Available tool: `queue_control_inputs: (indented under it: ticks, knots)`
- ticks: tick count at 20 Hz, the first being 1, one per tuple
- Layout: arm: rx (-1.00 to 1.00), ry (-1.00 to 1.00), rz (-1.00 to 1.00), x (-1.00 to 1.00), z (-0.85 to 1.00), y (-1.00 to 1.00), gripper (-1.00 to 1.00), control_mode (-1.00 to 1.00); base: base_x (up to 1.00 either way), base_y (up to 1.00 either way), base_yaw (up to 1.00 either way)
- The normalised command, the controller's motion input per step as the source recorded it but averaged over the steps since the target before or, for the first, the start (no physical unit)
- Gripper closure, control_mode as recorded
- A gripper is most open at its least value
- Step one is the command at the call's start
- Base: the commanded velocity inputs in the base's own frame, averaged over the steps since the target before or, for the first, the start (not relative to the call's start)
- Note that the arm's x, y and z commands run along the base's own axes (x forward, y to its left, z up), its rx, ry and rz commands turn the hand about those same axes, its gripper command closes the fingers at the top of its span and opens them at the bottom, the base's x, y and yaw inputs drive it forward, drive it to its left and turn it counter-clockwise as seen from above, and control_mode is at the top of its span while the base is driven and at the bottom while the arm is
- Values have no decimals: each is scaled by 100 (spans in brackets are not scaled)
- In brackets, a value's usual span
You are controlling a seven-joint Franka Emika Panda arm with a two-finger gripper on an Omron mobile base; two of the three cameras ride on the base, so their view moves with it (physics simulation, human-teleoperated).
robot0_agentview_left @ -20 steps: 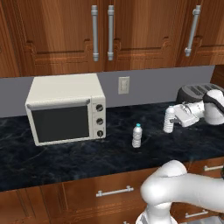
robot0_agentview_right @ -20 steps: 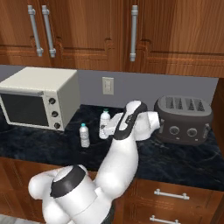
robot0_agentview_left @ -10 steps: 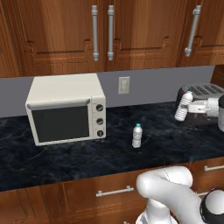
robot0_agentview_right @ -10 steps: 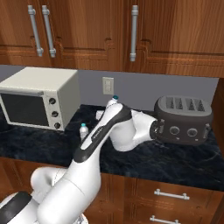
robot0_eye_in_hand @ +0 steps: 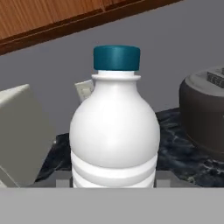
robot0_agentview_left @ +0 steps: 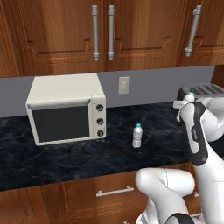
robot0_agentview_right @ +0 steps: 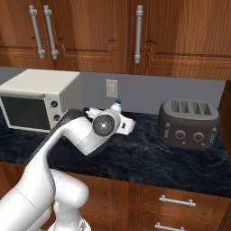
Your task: Take the bottled waters from the counter and place them in the freezer to freeze. Close the freezer door after placing the bottles.
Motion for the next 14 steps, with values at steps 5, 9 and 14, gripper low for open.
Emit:
queue_control_inputs:
  ticks: [5, 9, 14]
  knots:
    - [-46, 2, -36, -43, -13, 31, 100, -100, 0, 0, 0]
    - [-21, 0, -15, -36, 64, 25, 100, -100, 0, 0, 0]
    - [-25, 6, -2, -23, 40, 37, 100, -100, 0, 0, 0]
